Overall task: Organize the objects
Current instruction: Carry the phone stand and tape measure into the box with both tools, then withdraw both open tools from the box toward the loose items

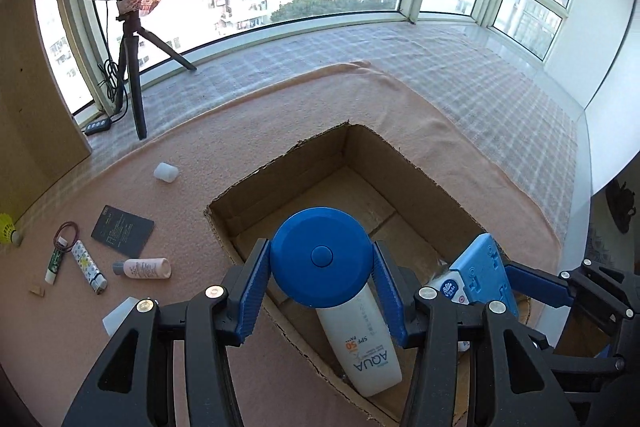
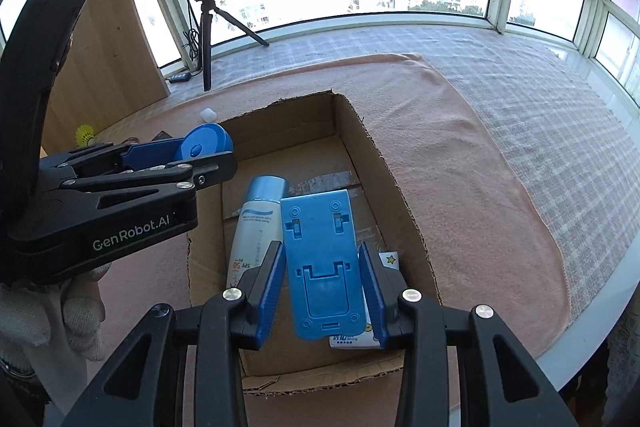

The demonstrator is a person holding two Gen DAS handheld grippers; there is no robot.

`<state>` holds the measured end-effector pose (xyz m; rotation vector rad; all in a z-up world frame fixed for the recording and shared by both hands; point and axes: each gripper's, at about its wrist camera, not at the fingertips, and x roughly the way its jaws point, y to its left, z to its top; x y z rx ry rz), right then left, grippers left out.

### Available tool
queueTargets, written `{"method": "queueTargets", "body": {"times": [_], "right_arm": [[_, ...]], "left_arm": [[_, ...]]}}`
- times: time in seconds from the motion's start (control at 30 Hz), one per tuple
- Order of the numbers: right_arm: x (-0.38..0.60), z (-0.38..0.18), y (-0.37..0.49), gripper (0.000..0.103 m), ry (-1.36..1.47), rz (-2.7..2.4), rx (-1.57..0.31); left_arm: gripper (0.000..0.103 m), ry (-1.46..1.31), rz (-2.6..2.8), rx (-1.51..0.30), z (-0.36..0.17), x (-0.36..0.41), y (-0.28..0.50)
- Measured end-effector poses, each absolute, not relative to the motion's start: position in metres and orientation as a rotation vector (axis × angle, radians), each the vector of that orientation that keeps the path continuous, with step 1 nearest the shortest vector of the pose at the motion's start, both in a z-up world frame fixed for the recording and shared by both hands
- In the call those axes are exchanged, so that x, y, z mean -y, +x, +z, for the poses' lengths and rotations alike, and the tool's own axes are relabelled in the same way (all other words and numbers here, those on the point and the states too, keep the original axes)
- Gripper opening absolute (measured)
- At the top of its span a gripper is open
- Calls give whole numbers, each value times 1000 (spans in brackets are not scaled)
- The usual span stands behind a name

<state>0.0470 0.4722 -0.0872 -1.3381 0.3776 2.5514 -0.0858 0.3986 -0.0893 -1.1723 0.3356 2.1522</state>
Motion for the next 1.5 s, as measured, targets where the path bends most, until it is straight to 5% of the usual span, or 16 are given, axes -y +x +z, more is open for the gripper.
{"method": "queueTargets", "body": {"times": [0.07, 0.13, 0.73, 1.5], "right_arm": [[-471, -88, 46, 50, -1347, 2548, -365], [-469, -88, 47, 58, -1338, 2545, -343], [-446, -85, 38, 57, -1347, 2570, -361], [-372, -83, -4, 57, -1425, 2673, -369]], "left_arm": [[69, -1174, 2169, -318, -88, -397, -87], [71, -1171, 2186, -309, -86, -395, -88], [71, -1193, 2248, -326, -81, -350, -98], [71, -1474, 2480, -211, -109, -156, -210]]}}
